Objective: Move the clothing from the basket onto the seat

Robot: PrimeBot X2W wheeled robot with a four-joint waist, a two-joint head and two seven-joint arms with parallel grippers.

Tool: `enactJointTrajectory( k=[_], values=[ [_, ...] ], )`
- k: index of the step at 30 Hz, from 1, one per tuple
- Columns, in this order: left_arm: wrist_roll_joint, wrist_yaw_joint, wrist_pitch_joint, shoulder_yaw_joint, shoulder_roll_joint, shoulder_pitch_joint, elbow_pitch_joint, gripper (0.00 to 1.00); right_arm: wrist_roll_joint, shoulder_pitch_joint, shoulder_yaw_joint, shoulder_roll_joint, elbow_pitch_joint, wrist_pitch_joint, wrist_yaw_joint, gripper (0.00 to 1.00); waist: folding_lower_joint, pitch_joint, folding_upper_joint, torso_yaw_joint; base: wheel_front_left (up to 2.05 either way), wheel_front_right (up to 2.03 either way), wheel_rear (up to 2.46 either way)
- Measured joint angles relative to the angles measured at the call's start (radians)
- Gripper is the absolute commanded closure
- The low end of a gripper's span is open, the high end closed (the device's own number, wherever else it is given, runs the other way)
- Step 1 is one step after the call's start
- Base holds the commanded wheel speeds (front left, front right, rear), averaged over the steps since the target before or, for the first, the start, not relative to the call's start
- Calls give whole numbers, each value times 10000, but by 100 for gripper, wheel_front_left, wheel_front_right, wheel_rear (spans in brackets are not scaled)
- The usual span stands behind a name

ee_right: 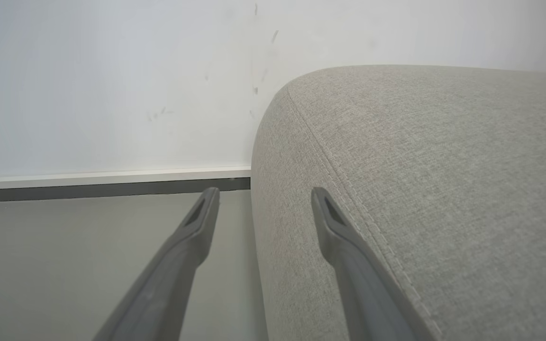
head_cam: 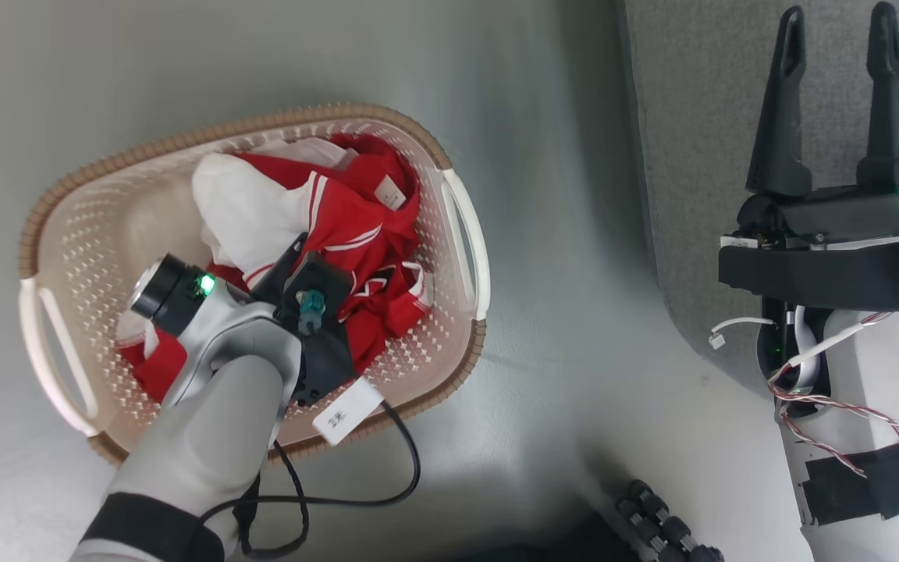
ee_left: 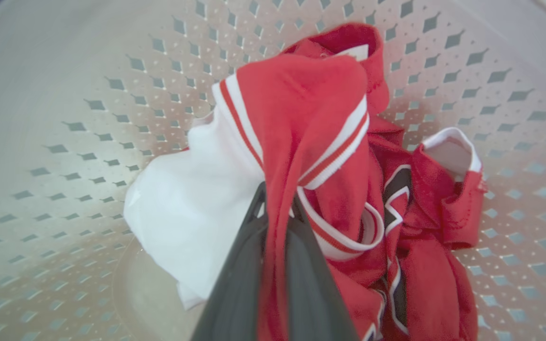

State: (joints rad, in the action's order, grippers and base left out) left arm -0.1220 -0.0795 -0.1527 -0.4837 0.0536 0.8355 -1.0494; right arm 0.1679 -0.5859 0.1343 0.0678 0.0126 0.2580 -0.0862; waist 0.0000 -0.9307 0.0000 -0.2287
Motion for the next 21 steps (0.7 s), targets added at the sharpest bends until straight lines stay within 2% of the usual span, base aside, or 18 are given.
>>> enactJointTrajectory(
  k=[5, 12, 16, 21],
  values=[
    [483, 4, -692, 199, -27, -325, 157, 100, -123, -2, -48, 4, -337, 0, 73, 0, 0, 437, 0, 134, 0, 0, 0],
    [1001, 196, -886, 291, -75, -793, 424, 100, -209, 16, -161, 77, -777, -2, 163, 0, 0, 1221, 0, 361, 0, 0, 0],
    [1618, 445, -961, 6, -69, -1095, 1116, 100, -286, 39, -198, 144, -1064, -2, 251, 0, -1, 1707, 0, 515, 0, 0, 0],
    [2495, 543, -968, -370, -88, -1400, 2034, 100, -293, 146, -226, 182, -1417, -2, 314, 0, -1, 2337, 0, 730, 0, 0, 0]
  ],
)
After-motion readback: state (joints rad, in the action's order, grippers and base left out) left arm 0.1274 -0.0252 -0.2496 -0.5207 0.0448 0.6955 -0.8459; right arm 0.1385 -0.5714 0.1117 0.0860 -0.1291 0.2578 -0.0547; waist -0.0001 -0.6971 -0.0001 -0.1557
